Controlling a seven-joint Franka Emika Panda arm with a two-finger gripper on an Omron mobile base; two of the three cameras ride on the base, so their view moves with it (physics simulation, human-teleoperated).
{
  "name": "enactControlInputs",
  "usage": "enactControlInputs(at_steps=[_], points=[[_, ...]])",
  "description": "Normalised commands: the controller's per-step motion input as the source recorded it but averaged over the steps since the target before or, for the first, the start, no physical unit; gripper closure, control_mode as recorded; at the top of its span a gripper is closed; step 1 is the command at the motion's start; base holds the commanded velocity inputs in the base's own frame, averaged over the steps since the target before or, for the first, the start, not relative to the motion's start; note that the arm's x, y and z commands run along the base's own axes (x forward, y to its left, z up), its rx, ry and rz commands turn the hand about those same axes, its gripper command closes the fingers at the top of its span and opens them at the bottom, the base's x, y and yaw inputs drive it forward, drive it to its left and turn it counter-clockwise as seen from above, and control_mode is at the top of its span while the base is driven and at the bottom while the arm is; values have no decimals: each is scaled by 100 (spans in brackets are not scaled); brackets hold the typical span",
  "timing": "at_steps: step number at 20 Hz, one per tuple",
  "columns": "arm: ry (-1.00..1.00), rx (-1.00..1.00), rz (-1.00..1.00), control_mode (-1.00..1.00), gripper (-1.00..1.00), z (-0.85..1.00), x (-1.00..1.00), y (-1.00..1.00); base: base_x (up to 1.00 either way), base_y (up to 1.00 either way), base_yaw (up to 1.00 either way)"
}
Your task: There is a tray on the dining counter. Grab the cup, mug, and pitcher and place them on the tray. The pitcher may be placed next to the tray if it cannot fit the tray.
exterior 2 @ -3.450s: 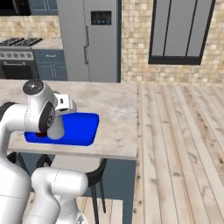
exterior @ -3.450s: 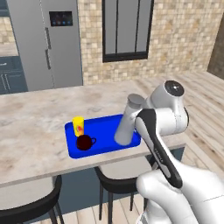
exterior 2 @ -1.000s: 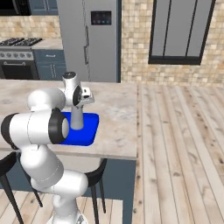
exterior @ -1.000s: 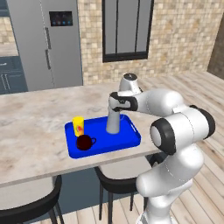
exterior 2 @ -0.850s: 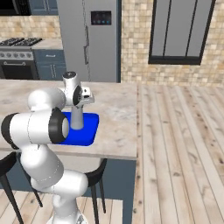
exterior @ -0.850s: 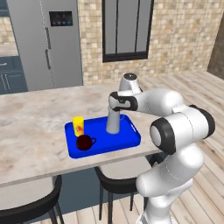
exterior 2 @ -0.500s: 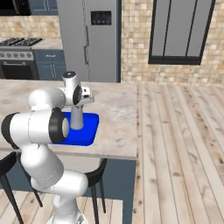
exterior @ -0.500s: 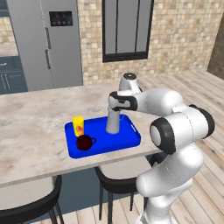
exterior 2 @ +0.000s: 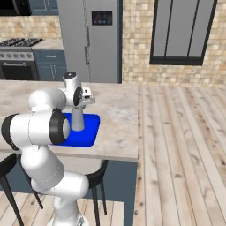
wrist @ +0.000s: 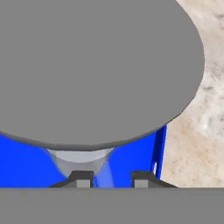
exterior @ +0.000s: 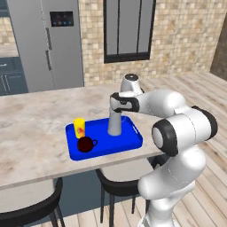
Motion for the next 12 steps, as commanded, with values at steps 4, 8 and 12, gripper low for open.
enactControlInputs(at_steps=[4, 8, 12], points=[[0, 0, 0, -100, -100, 0, 0, 0, 0, 0, 0], [0, 0, 0, -100, -100, 0, 0, 0, 0, 0, 0], [0, 2, 0, -100, -100, 0, 0, 0, 0, 0, 0]])
